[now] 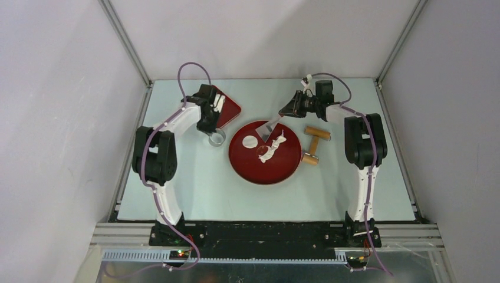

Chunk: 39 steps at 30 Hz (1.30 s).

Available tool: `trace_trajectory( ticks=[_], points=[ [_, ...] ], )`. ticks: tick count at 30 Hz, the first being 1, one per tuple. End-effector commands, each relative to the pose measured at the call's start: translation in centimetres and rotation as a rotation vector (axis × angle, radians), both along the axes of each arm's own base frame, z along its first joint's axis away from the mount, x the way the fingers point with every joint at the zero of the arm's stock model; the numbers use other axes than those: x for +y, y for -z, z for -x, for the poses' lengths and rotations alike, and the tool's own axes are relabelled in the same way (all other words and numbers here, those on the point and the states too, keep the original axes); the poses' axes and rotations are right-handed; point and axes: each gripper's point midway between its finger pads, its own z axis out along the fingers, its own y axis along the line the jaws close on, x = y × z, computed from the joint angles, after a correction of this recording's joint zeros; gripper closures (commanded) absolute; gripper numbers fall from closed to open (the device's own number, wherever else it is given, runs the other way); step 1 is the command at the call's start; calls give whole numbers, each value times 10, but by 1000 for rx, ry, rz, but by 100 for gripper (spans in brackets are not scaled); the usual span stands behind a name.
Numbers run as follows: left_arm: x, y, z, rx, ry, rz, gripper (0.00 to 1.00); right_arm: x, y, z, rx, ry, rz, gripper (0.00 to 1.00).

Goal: Roll out the dumpling wrappers from the dough
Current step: Place the dumpling mold at the center of the board, then scoop the dumpling wrapper from the work surface.

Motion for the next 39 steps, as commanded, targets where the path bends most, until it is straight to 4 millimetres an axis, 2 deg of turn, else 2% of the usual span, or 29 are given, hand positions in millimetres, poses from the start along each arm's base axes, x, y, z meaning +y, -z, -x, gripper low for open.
trace_trajectory(
  ticks=[1, 3, 5, 6, 7, 8, 9, 10, 12, 16, 18, 20, 26, 32, 39],
  points=[
    [8, -20, 10, -34, 19, -57, 100, 7, -14, -6, -57, -18, -61, 100],
    [13, -12, 23, 1, 25, -80, 97, 7, -11, -5, -48, -18, -63, 100],
    [20, -9, 33, 20, 30, -105, 81, 9, -11, -3, -46, -22, -64, 100],
    [22, -11, 36, 20, 32, -111, 68, 9, -10, -3, -45, -22, -64, 100],
    [24, -9, 40, 27, 35, -123, 61, 11, -9, -2, -41, -25, -64, 100],
    [26, -13, 41, 21, 33, -128, 47, 11, -8, -1, -39, -25, -64, 100],
    [29, -14, 42, 19, 33, -138, 41, 12, -8, -1, -37, -25, -63, 100],
    [29, -18, 42, 10, 31, -140, 28, 11, -6, 0, -33, -25, -63, 100],
    [30, -25, 38, -9, 25, -141, 17, 10, -5, 2, -31, -22, -62, 100],
    [14, -44, 26, -54, 28, -61, 16, 5, -3, 6, -19, -9, -62, 100],
    [-4, -52, 21, -63, 48, 27, 20, 2, -1, 9, -17, 0, -58, 100],
    [-31, -52, 24, -31, 90, 146, 23, 0, 0, 12, -23, 9, -54, 100],
    [-71, -25, 34, 80, 115, 230, 26, 1, 5, 22, -30, 43, -40, 100],
    [-76, -1, 35, 143, 85, 224, 31, -2, 14, 24, -43, 97, -14, 100],
    [-77, 15, 38, 189, 74, 226, 50, -4, 31, 23, -1, 136, -9, 100]
  ],
)
